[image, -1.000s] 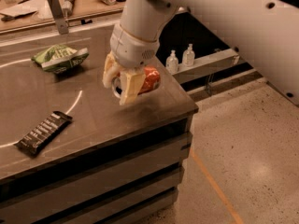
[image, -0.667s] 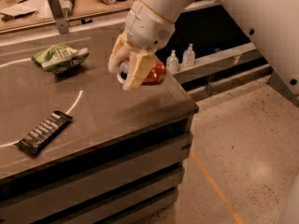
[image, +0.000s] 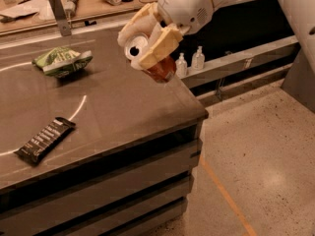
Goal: Place coke can upright
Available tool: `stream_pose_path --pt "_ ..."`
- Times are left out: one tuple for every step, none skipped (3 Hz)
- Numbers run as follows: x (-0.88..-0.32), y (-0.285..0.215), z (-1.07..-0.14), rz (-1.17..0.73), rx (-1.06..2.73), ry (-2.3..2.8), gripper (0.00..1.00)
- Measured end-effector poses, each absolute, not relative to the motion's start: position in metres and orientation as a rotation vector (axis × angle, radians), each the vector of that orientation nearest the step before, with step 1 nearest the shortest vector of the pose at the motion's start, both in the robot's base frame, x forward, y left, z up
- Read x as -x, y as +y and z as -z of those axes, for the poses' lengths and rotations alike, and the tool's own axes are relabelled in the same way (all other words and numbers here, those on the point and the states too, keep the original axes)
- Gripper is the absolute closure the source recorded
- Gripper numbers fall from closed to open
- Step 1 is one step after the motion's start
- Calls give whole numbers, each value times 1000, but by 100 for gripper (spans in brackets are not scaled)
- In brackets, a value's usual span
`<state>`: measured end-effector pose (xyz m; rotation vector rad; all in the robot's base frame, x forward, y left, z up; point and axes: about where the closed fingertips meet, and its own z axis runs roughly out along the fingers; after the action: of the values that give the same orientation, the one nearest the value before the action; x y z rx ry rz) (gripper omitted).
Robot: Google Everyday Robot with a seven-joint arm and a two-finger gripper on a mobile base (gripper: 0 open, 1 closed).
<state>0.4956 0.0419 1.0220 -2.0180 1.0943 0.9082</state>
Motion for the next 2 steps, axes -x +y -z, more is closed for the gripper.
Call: stream_pose_path --pt "-465 35 -1044 -1097 1711 1060 100" --pt "-454 39 -1028 -1187 1557 1126 100"
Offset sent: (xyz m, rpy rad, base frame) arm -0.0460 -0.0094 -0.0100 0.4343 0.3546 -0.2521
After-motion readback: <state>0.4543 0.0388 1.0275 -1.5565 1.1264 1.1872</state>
